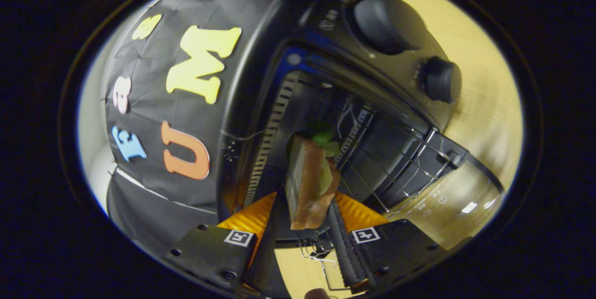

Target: Open the toaster oven, put the food inside, and close the toaster oven door.

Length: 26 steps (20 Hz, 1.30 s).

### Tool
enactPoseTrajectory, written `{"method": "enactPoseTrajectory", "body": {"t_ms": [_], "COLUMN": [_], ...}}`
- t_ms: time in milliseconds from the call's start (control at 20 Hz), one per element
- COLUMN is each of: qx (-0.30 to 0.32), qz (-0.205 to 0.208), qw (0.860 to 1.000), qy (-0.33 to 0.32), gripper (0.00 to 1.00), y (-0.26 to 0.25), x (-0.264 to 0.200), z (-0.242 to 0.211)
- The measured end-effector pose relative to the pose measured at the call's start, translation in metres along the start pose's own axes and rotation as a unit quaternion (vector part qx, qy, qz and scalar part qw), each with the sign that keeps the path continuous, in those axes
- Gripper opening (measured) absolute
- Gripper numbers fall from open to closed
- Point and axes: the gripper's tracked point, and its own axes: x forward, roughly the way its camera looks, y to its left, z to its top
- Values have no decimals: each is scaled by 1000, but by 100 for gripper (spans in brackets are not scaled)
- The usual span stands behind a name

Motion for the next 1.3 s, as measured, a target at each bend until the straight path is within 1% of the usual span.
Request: {"method": "enactPoseTrajectory", "body": {"t_ms": [250,400,500,650,750,950,1100,1300], "qx": [-82,-130,-151,-156,-177,-258,-319,-378], "qz": [-48,-85,-106,-117,-117,-113,-113,-131], "qw": [995,986,980,977,974,956,938,916], "qy": [40,60,70,82,81,78,74,43], "gripper": [82,86,87,87,87,88,94,96], "y": [-6,-10,-12,-8,-3,20,31,35], "x": [-5,-15,-20,-28,-38,-77,-115,-164], "z": [-12,-19,-22,-28,-28,-34,-41,-46]}}
